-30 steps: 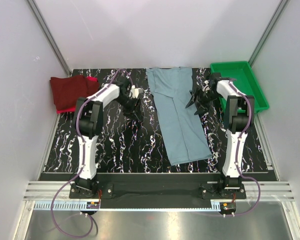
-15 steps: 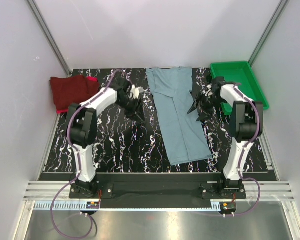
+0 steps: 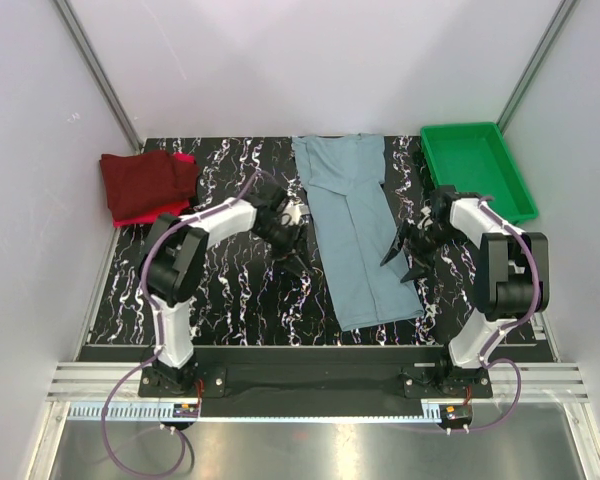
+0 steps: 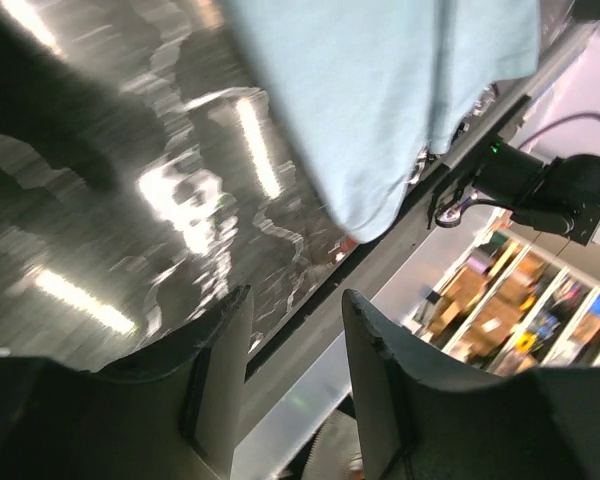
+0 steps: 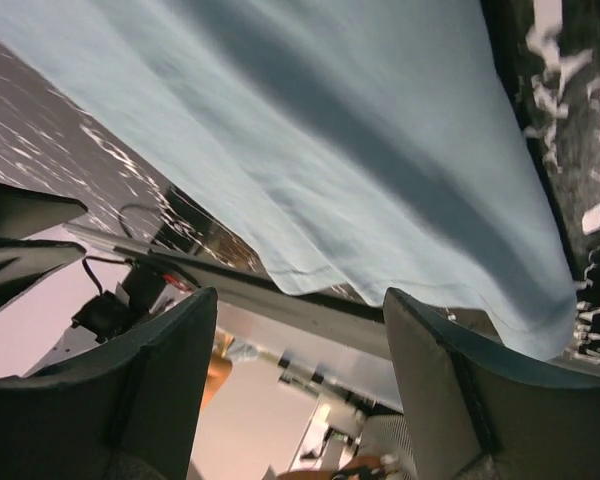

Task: Fold and stack the t-shirts
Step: Fold the tshirt

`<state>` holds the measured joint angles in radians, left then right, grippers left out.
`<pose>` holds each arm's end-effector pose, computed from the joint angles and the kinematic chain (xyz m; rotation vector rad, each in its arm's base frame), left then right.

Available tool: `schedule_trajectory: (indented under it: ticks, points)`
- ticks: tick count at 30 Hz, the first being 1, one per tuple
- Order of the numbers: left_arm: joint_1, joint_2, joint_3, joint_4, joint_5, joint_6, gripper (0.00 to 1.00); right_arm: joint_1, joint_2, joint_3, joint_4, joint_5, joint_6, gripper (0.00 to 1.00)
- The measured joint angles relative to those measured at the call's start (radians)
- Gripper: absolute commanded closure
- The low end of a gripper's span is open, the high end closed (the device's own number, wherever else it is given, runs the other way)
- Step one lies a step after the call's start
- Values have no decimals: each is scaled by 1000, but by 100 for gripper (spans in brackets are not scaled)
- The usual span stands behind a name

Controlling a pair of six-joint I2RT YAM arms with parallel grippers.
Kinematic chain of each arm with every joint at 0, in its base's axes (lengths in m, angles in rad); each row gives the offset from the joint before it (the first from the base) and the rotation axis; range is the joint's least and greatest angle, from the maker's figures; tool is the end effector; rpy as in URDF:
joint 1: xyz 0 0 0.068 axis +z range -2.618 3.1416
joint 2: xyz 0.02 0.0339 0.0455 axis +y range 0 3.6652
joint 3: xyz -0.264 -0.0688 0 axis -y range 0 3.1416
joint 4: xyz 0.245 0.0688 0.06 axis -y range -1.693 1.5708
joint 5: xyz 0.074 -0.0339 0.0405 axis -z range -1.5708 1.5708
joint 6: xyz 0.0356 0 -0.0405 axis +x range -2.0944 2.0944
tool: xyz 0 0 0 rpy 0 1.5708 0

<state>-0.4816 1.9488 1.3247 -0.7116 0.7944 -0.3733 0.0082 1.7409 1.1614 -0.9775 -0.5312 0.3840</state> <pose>0.3200 -0.1959 0.1682 -0.2870 -2.7592 1.1933 0.3038 0.0205 0.1850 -0.5453 -2.8973 -0.7906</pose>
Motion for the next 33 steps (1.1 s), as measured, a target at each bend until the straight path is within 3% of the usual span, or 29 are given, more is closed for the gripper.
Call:
schedule_trajectory:
  ticks: [12, 21, 27, 33]
  points:
    - [-203, 187, 264, 0, 33, 34, 54, -37, 19, -34, 11, 10, 15, 25]
    - [-198, 325, 290, -17, 90, 27, 54, -76, 20, -26, 5, 51, 11, 25]
    - [-182, 323, 274, -34, 103, 27, 54, -87, 20, -21, -17, 81, 3, 25]
    - [-109, 249, 134, -61, 103, 37, 53, -91, 20, -37, -16, 87, 1, 25]
